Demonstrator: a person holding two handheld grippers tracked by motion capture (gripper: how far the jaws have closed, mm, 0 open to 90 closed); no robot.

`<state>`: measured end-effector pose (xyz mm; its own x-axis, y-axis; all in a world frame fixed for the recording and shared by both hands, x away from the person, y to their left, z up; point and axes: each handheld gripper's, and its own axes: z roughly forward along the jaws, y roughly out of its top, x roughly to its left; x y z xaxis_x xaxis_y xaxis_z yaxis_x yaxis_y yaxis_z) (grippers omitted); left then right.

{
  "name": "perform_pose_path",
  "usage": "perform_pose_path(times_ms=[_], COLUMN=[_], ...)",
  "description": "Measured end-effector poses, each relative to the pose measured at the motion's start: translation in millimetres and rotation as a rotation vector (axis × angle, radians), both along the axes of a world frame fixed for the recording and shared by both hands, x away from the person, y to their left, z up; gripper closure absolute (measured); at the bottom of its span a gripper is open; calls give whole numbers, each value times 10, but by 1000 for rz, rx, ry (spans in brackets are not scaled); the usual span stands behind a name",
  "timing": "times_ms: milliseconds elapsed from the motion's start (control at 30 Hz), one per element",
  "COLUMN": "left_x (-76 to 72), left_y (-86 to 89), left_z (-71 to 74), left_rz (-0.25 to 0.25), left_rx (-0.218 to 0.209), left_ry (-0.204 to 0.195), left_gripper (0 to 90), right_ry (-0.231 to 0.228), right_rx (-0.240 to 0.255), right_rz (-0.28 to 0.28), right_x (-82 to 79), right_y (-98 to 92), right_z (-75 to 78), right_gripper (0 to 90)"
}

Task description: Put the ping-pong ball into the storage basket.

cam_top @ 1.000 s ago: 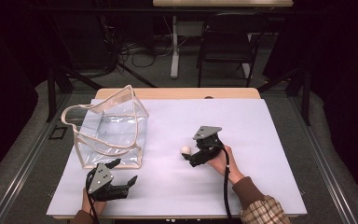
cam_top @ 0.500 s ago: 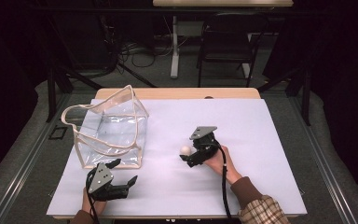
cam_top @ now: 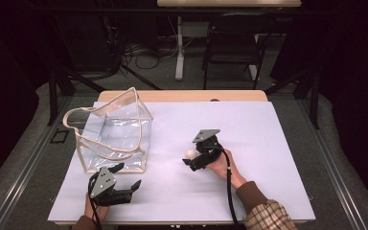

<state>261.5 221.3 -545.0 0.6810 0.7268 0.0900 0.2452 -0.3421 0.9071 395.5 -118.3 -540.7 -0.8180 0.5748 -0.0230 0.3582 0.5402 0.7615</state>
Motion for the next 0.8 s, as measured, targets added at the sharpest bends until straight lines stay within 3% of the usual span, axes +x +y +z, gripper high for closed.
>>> perform_pose_path(times_ms=[200, 233, 567, 800], left_x=[0, -1, -2, -4], left_y=[2, 2, 3, 4], left_z=[0, 1, 1, 2], left_rz=[3, 2, 0, 1], left_rx=[1, 1, -1, 2], left_ry=[-1, -1, -1, -1], left_gripper=[159, 159, 159, 159], right_ry=[10, 7, 22, 28], right_rx=[-15, -15, -55, -73], right_rz=[-3, -1, -4, 0], right_x=[14, 12, 19, 12], right_y=[37, 33, 67, 76], right_z=[-42, -40, -78, -80], right_gripper=[45, 102, 284, 355])
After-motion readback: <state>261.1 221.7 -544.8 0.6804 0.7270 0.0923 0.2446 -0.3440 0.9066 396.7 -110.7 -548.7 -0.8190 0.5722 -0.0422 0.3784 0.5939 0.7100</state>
